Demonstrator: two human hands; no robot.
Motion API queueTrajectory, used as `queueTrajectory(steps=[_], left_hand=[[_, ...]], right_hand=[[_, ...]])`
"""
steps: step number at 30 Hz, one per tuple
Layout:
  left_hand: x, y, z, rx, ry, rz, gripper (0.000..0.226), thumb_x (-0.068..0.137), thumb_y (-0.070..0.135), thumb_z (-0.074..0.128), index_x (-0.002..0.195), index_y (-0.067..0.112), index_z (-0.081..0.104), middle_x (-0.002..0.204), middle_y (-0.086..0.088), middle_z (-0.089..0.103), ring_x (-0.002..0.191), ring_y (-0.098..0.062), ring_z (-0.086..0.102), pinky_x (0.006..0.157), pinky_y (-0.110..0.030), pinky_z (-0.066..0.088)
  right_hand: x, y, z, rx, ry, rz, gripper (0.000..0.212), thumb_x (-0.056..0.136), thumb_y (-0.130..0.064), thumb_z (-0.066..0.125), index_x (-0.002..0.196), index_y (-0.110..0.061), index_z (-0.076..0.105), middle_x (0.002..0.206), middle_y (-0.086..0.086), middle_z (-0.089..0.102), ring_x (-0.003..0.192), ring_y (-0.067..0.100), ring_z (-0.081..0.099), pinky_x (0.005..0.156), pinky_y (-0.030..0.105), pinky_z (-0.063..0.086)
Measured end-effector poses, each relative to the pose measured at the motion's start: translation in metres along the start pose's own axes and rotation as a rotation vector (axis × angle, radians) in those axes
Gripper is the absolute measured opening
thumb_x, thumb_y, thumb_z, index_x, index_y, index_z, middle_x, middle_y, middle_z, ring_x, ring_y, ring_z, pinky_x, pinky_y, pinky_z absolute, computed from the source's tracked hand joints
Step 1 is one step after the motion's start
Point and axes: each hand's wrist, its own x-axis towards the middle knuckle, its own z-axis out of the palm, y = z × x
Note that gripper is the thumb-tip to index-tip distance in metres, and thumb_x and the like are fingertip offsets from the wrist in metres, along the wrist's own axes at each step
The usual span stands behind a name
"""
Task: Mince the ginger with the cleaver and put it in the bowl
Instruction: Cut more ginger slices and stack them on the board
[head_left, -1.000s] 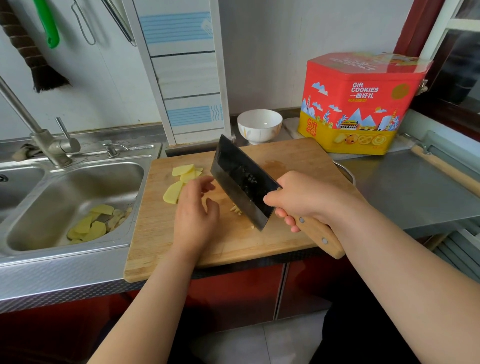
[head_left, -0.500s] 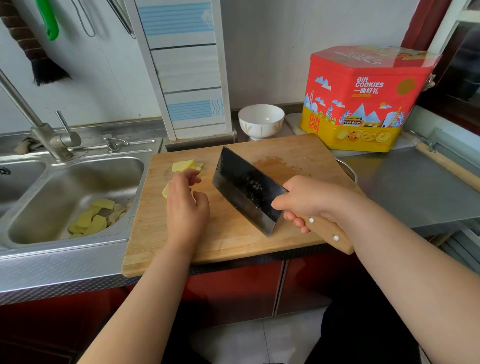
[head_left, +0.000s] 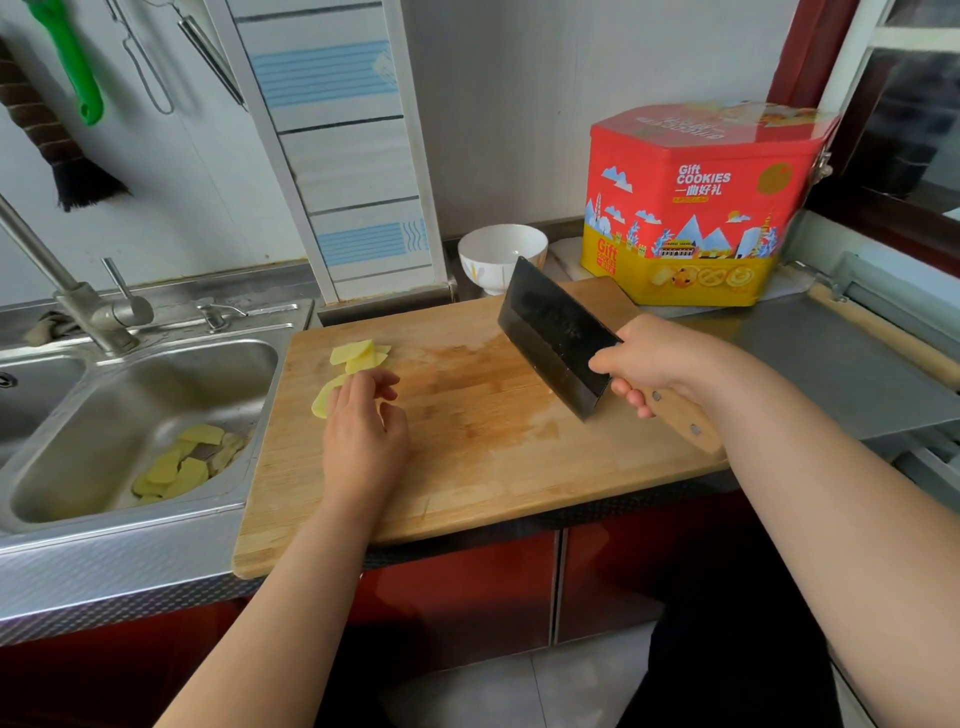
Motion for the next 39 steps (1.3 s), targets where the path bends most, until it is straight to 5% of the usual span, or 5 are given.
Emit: queueTrajectory(steps=[3, 8, 14, 28, 39], left_hand=[[0.001, -0.001, 0.001, 0.015, -0.004, 0.008, 0.028, 0.087, 0.006, 0.052, 0.11, 0.022, 0.056, 0.103, 0.011, 0.056, 0.104, -0.01, 0.047, 0.085, -0.024, 0.036], [0.008, -0.01, -0.001, 0.112, -0.002, -0.056, 0.032, 0.088, 0.013, 0.054, 0.12, 0.019, 0.055, 0.126, 0.0, 0.051, 0.121, -0.02, 0.041, 0.099, -0.032, 0.035], [0.032, -0.039, -0.018, 0.376, -0.23, -0.306, 0.064, 0.093, 0.033, 0.047, 0.15, 0.013, 0.024, 0.156, -0.011, 0.023, 0.143, -0.032, 0.017, 0.116, -0.045, 0.019], [0.032, -0.046, -0.018, 0.33, -0.184, -0.226, 0.066, 0.087, 0.053, 0.057, 0.143, 0.024, 0.037, 0.137, -0.004, 0.053, 0.13, -0.028, 0.04, 0.106, -0.045, 0.035], [0.06, -0.029, -0.009, 0.269, -0.365, -0.351, 0.074, 0.083, 0.031, 0.057, 0.147, 0.013, 0.025, 0.143, -0.012, 0.043, 0.135, -0.034, 0.026, 0.106, -0.044, 0.031]], right_hand=[[-0.01, -0.005, -0.005, 0.058, 0.006, -0.077, 0.048, 0.099, -0.029, 0.054, 0.14, -0.008, 0.042, 0.066, 0.006, 0.057, 0.054, 0.014, 0.053, 0.05, 0.028, 0.05], [-0.02, -0.016, -0.012, 0.13, 0.021, -0.163, 0.022, 0.099, -0.032, 0.055, 0.112, -0.019, 0.044, 0.057, 0.001, 0.054, 0.044, 0.009, 0.051, 0.044, 0.024, 0.049], [-0.017, -0.014, 0.007, 0.132, 0.002, -0.147, 0.045, 0.099, -0.031, 0.053, 0.137, -0.009, 0.046, 0.066, 0.004, 0.058, 0.053, 0.013, 0.054, 0.048, 0.027, 0.049], [-0.015, -0.011, 0.043, 0.258, -0.205, -0.042, 0.024, 0.099, -0.025, 0.054, 0.118, -0.01, 0.055, 0.063, 0.004, 0.055, 0.046, 0.013, 0.049, 0.047, 0.027, 0.048], [-0.004, -0.006, 0.028, 0.15, -0.01, -0.036, 0.046, 0.1, -0.021, 0.051, 0.142, -0.006, 0.043, 0.065, 0.006, 0.057, 0.05, 0.014, 0.052, 0.045, 0.025, 0.049]])
